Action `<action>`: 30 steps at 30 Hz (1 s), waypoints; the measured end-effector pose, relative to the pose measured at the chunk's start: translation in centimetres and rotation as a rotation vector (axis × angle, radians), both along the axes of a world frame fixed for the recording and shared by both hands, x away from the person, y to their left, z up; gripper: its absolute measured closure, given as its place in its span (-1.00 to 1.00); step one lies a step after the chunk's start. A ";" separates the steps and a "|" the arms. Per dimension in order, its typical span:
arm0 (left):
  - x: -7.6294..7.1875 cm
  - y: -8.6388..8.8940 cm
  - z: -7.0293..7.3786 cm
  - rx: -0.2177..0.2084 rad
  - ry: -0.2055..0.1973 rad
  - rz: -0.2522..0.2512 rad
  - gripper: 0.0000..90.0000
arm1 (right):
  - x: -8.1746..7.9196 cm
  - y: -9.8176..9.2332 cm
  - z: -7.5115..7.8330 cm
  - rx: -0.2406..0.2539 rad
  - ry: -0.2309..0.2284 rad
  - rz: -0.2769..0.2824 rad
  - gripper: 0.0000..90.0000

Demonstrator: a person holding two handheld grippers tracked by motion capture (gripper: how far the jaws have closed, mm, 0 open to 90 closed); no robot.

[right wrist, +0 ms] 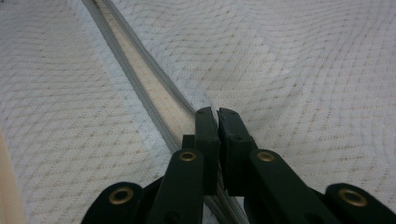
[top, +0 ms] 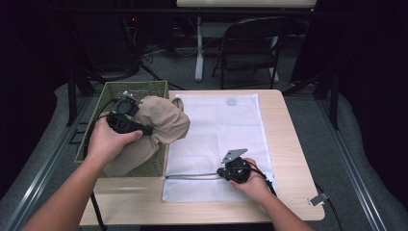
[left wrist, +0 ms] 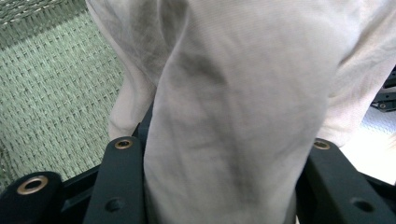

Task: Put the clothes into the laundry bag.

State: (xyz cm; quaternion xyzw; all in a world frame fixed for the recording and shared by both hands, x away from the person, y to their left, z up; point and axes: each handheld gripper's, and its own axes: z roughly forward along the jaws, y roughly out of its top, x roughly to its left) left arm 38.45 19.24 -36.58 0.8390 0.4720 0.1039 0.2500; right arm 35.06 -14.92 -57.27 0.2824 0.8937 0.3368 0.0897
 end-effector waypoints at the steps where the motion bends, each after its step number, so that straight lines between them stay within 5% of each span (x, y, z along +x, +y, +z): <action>1: 0.0 0.0 0.0 -0.001 0.000 0.000 0.19 | 0.0 0.0 0.0 0.000 0.000 -0.001 0.94; 30: -0.3 -0.1 0.0 -0.005 -0.002 -0.008 0.19 | 0.1 0.0 1.4 0.007 -0.020 0.015 0.96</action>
